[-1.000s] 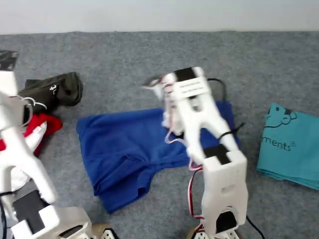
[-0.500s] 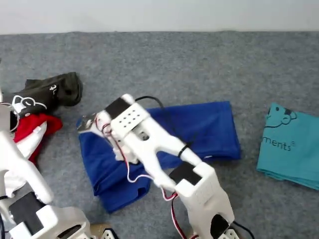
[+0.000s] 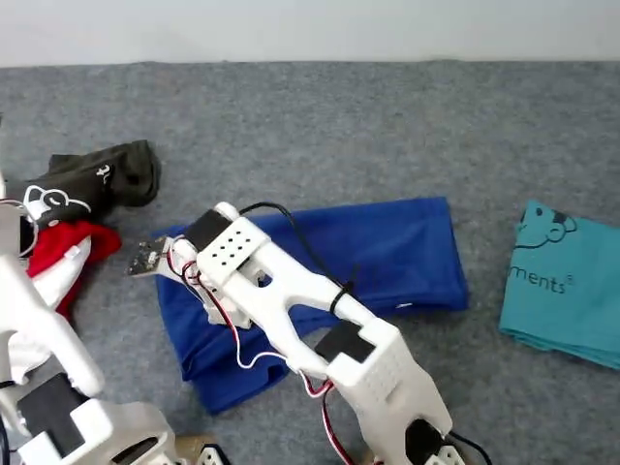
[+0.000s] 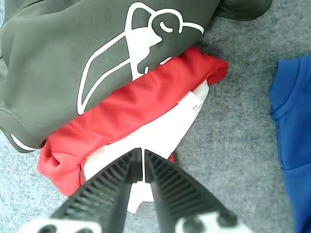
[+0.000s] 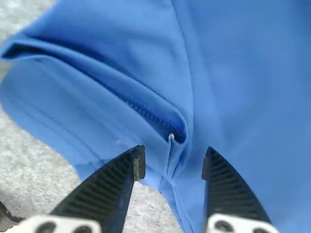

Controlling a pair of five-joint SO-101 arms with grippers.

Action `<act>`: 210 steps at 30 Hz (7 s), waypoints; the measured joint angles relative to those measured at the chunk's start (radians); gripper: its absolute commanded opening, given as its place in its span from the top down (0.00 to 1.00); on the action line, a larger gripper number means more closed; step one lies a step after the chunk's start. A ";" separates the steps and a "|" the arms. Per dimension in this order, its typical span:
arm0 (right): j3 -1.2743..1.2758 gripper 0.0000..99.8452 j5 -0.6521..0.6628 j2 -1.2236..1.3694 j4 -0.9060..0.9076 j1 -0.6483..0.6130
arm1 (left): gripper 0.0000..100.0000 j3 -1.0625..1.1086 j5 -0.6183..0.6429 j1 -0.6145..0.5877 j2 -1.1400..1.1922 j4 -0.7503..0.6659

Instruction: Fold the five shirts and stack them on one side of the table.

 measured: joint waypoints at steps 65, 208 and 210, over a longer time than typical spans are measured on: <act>-0.166 0.86 0.000 0.003 -0.058 0.038 | 0.98 0.048 0.000 0.000 -0.003 0.000; -0.011 0.99 0.020 0.110 -0.104 0.172 | 0.98 0.048 -0.044 0.000 -0.003 -0.057; -0.040 0.99 -0.005 0.112 -0.092 0.172 | 0.98 0.048 -0.044 0.000 -0.003 -0.057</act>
